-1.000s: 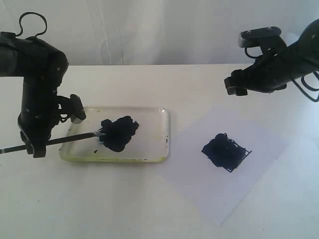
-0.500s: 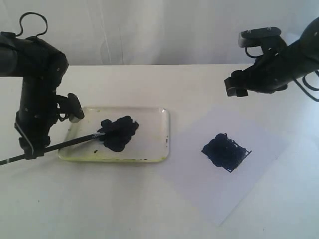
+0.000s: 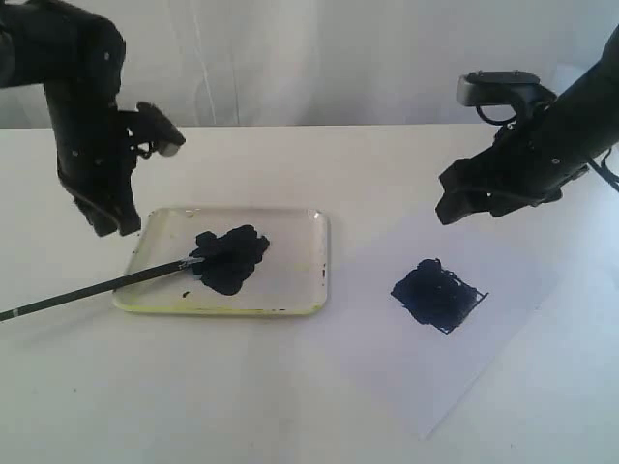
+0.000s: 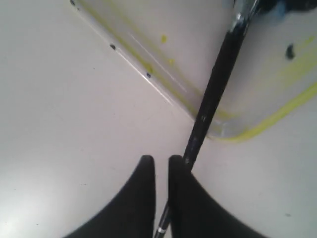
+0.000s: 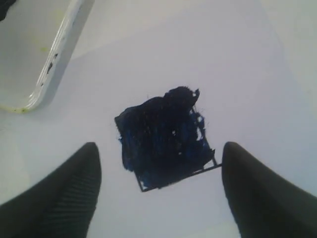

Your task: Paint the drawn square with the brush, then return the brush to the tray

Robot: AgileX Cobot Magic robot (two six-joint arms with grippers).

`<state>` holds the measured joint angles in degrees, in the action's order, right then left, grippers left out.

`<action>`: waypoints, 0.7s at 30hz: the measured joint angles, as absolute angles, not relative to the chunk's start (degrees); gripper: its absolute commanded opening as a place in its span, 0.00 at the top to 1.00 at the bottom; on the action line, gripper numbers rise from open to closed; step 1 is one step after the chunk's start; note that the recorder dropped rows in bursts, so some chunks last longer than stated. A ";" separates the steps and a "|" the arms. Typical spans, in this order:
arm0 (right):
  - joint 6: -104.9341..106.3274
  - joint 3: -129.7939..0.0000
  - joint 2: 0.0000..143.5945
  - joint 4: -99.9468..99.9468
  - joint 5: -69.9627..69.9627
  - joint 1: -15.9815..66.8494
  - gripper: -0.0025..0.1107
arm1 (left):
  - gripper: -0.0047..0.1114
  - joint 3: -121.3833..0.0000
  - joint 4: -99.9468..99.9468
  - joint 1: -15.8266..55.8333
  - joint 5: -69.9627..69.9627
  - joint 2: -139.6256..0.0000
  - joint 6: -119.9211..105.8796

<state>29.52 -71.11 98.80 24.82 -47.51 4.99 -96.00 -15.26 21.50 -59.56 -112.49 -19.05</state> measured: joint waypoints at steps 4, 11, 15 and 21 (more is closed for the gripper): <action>29.52 -70.90 98.80 24.43 -50.67 4.99 0.74 | 0.96 -98.31 -11.74 21.50 -61.22 -109.94 -9.84; 22.94 -70.80 98.80 20.49 -51.41 4.99 0.98 | 0.96 -98.60 -9.77 18.43 -64.55 -106.98 0.86; 16.29 -70.80 99.11 15.27 -51.54 4.99 0.98 | 0.96 -98.41 -5.76 12.97 -64.55 -106.55 2.20; 9.94 -71.61 100.58 8.18 -52.18 4.99 0.98 | 0.96 -93.32 -1.16 5.86 -64.55 -106.31 2.34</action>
<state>9.94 -71.61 100.58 8.18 -52.18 4.99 -93.32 -1.16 5.86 -64.55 -106.31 2.34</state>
